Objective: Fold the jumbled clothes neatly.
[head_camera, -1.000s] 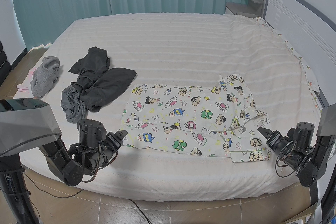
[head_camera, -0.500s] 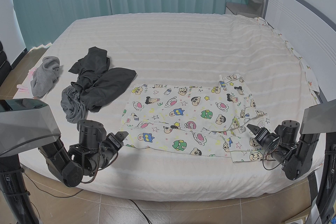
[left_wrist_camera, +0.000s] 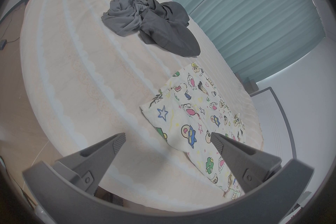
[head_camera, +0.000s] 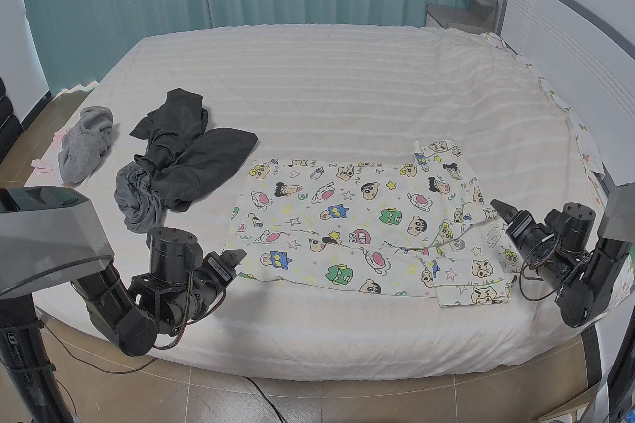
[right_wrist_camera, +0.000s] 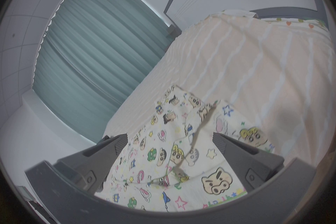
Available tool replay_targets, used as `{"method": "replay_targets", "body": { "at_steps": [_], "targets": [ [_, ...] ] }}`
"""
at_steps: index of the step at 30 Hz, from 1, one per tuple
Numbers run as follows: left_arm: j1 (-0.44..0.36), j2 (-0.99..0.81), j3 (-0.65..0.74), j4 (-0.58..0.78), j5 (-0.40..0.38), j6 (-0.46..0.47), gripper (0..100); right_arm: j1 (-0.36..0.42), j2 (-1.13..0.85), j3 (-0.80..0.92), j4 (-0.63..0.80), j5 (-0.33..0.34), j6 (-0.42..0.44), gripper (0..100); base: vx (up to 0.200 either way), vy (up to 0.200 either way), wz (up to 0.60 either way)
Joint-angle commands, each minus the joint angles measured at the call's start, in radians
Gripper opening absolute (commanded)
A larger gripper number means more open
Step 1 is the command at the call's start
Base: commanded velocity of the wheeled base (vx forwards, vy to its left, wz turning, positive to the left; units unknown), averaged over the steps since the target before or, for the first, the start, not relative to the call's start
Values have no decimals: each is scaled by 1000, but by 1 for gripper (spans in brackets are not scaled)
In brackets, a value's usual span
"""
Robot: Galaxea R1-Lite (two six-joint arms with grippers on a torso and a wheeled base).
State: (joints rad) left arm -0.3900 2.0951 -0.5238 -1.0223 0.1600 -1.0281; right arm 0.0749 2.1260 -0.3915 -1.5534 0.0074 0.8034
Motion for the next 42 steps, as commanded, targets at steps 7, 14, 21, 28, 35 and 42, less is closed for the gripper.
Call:
{"method": "replay_targets", "body": {
  "at_steps": [7,14,21,28,35,42],
  "targets": [
    [-27,-4,8,-1,-2,0,100,-14,-70,17,-13,3,16,100,200,0,0],
    [-29,-3,8,-1,-5,2,100,-12,-69,19,-13,3,16,100,200,0,0],
    [-35,-1,8,-1,-4,3,100,-10,-66,19,-13,3,16,100,86,0,0],
    [-35,2,13,-1,1,3,100,-10,-63,20,-13,3,16,100,0,0,0],
    [-35,2,13,-1,-5,2,100,-4,-64,22,-13,3,16,100,0,0,0],
    [-35,5,11,-1,-2,2,100,-3,-64,22,-13,3,16,100,0,0,0]
  ]
}}
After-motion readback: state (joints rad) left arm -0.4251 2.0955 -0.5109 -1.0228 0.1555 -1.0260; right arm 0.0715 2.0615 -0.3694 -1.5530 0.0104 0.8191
